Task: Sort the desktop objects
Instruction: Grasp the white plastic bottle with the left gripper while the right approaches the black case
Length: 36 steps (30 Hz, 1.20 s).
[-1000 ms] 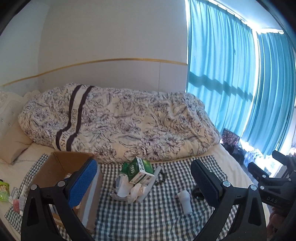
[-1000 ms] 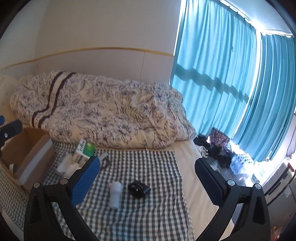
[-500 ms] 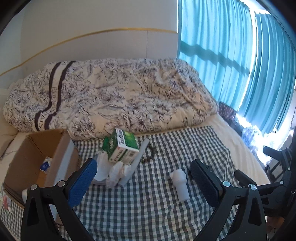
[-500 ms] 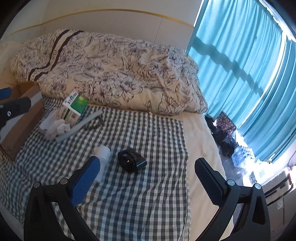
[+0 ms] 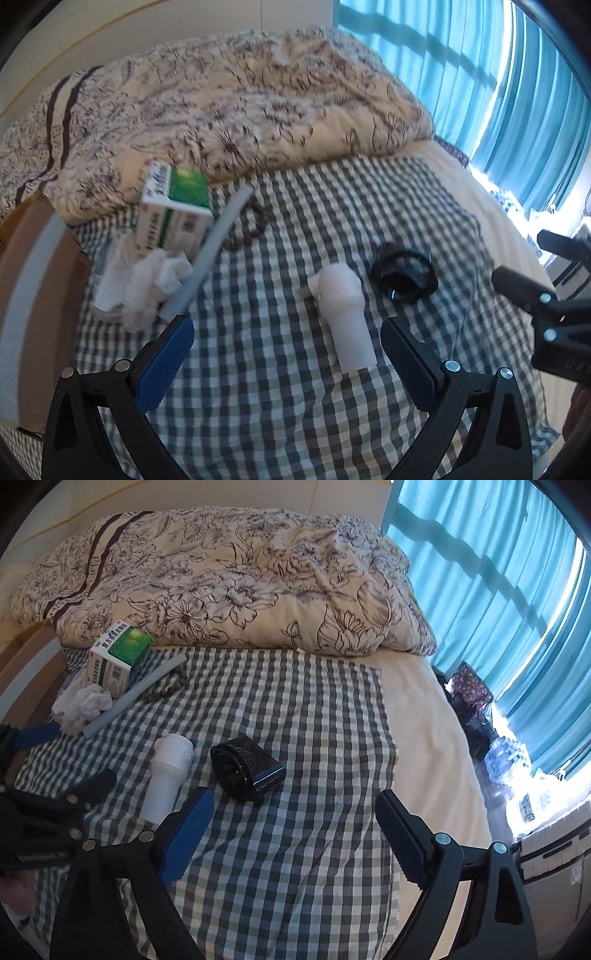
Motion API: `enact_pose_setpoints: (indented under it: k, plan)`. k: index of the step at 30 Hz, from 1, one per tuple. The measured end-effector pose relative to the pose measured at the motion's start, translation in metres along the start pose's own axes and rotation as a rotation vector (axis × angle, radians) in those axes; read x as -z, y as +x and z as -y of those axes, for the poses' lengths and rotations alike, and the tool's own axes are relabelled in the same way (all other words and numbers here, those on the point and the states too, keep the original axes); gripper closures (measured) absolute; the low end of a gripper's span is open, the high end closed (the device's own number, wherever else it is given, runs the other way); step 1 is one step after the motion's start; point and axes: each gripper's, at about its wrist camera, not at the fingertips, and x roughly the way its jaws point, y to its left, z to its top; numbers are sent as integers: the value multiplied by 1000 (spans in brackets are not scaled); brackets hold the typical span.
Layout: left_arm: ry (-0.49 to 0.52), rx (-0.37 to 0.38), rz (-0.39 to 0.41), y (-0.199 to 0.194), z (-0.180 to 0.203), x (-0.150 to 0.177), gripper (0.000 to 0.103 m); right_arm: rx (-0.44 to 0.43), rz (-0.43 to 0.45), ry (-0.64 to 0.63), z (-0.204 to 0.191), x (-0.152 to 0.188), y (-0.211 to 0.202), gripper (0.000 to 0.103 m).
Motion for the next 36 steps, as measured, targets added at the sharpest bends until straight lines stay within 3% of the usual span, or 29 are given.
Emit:
enact_pose_setpoints:
  k: [14, 16, 20, 25, 31, 36]
  plan:
    - [9, 15, -79, 63, 23, 13, 2, -63, -68, 8, 4, 7, 49, 22]
    - [2, 10, -86, 70, 22, 13, 12, -70, -73, 10, 4, 6, 54, 22]
    - [-22, 23, -96, 81, 16, 16, 23, -85, -81, 8, 0, 4, 64, 22]
    - [-29, -8, -70, 80, 6, 19, 62, -95, -93, -9, -9, 1, 76, 22]
    - [-42, 16, -79, 76, -11, 17, 67, -80, -103, -21, -20, -4, 93, 22]
    - [-84, 31, -66, 68, -31, 14, 68, -40, -130, -34, -26, -8, 111, 39]
